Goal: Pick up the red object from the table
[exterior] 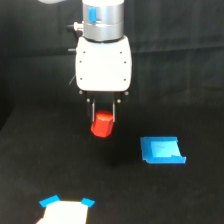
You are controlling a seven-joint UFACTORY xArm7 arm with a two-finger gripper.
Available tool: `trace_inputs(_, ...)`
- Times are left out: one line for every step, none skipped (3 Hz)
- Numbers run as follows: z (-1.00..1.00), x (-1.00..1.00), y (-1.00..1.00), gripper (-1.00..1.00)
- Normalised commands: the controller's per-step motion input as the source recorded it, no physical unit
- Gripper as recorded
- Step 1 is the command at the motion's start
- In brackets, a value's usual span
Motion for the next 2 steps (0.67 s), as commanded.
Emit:
trace_inputs(-0.25,-0.08,0.12,-1.00)
trace_inputs(0.26,-0.28,0.14,-0.87)
